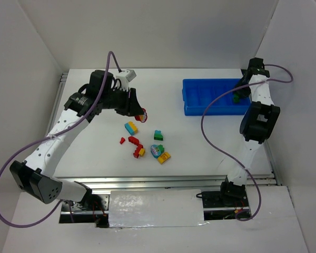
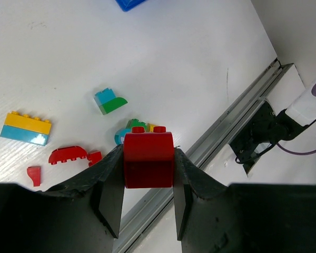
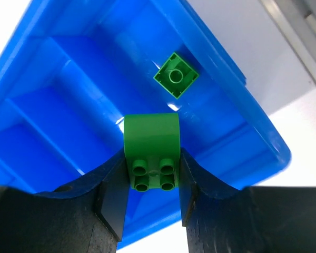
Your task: Sort the legos into containers by color
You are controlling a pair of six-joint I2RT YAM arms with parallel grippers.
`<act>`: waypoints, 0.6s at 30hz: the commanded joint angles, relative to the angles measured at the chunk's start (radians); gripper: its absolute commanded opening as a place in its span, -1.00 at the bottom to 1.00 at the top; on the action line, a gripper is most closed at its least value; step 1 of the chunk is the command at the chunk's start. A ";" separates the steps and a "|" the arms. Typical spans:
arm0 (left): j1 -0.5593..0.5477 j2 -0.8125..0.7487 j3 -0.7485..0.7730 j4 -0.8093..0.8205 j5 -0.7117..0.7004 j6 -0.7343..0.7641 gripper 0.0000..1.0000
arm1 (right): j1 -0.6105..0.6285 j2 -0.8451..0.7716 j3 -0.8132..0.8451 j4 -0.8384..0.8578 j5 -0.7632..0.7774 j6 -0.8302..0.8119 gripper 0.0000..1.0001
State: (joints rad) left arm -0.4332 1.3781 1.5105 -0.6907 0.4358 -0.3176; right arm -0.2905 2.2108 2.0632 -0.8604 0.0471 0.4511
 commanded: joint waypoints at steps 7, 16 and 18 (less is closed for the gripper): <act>0.001 -0.073 -0.045 0.013 -0.016 -0.009 -1.00 | -0.007 0.003 0.035 0.024 0.034 -0.015 0.18; 0.001 -0.056 -0.024 0.019 -0.006 -0.028 -1.00 | -0.007 -0.062 0.068 0.001 -0.003 -0.011 0.44; 0.002 -0.050 -0.001 0.023 0.001 -0.032 -1.00 | 0.019 -0.132 0.040 0.006 -0.038 -0.011 0.45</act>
State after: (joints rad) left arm -0.4332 1.3266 1.4639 -0.6960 0.4191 -0.3264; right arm -0.2901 2.2230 2.0827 -0.8623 0.0360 0.4332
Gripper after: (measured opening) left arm 0.473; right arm 0.720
